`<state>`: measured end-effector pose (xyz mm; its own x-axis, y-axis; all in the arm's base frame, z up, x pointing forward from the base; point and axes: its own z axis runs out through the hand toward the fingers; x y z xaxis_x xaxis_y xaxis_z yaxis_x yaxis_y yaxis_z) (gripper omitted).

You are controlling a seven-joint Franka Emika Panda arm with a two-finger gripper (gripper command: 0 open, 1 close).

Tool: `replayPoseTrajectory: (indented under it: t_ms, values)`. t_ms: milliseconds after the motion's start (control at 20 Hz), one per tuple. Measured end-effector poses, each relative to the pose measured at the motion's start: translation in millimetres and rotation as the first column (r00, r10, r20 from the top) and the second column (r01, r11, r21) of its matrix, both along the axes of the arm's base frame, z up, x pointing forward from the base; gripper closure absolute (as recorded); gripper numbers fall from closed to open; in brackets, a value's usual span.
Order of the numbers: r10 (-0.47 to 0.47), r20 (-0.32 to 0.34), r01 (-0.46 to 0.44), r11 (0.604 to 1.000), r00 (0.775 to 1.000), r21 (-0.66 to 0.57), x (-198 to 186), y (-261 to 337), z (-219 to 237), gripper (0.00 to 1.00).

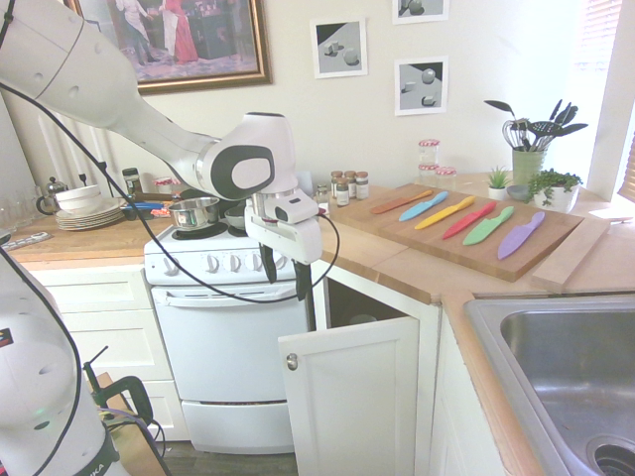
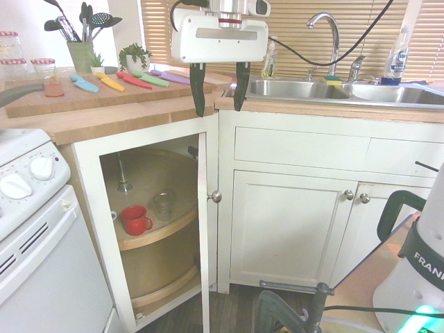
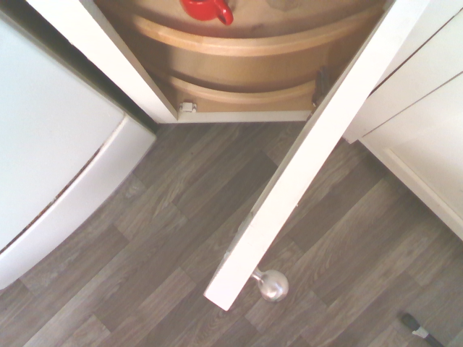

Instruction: Close the cabinet

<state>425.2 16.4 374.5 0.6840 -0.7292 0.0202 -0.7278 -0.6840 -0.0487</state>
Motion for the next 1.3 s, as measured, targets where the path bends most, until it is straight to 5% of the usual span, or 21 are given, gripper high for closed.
replayPoseTrajectory:
  t_ms: [350,650,1300]
  values:
    - [0.021,-0.012,-0.021,1.000,1.000,-0.017,-3,-25,-5,0.00]
    - [0.129,-0.024,-0.131,0.986,0.991,-0.108,-10,-58,-46,0.00]
    - [0.392,0.045,-0.385,0.915,0.919,-0.125,59,-86,-176,0.00]
